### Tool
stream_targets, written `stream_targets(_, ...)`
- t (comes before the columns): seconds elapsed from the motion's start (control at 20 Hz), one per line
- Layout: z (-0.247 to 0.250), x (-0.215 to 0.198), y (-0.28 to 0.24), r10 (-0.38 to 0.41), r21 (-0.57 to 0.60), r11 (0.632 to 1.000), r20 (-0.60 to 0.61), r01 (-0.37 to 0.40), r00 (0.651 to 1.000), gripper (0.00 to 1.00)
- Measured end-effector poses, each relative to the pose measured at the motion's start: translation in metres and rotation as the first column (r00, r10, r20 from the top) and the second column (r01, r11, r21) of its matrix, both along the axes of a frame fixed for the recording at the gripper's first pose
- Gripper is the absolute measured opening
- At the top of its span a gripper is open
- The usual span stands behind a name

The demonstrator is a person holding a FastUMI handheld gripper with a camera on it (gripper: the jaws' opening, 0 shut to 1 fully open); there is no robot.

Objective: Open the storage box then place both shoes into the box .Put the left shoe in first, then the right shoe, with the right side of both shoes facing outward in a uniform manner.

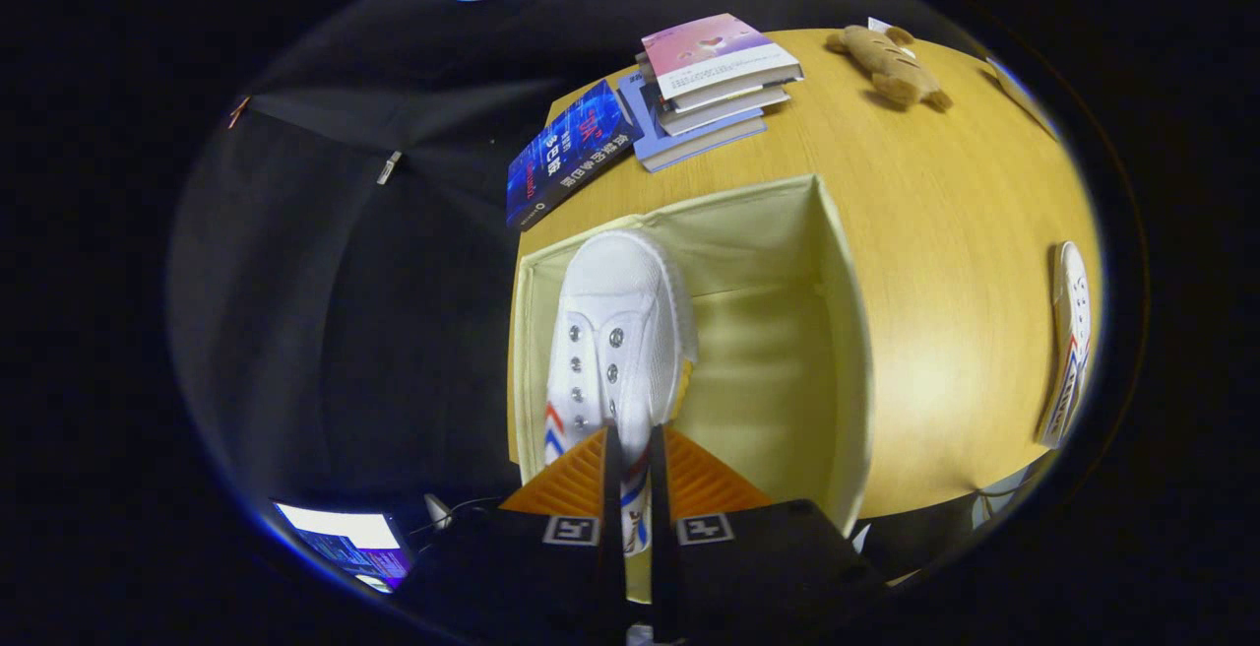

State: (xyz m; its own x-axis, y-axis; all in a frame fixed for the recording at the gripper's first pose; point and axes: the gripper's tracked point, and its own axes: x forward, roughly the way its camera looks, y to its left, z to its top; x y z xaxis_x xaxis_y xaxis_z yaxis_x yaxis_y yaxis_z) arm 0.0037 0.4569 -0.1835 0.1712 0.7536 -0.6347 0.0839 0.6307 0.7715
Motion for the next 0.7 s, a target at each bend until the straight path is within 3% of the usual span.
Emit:
stream_targets(0.15, 0.005, 0.002, 0.001, -0.003, 0.023, 1.0, 0.023, 0.003, 1.0, 0.59)
stream_targets(0.2, 0.006, 0.001, -0.002, 0.0, 0.025, 1.0, 0.028, -0.001, 1.0, 0.6)
stream_targets(0.3, 0.014, -0.001, -0.008, 0.003, 0.043, 0.999, 0.034, -0.004, 0.999, 0.81)
stream_targets(0.35, 0.017, -0.003, -0.013, 0.007, 0.052, 0.999, 0.038, -0.009, 0.999, 0.86)
stream_targets(0.7, 0.03, -0.011, -0.089, -0.02, 0.077, 0.997, 0.071, 0.015, 0.997, 0.86)
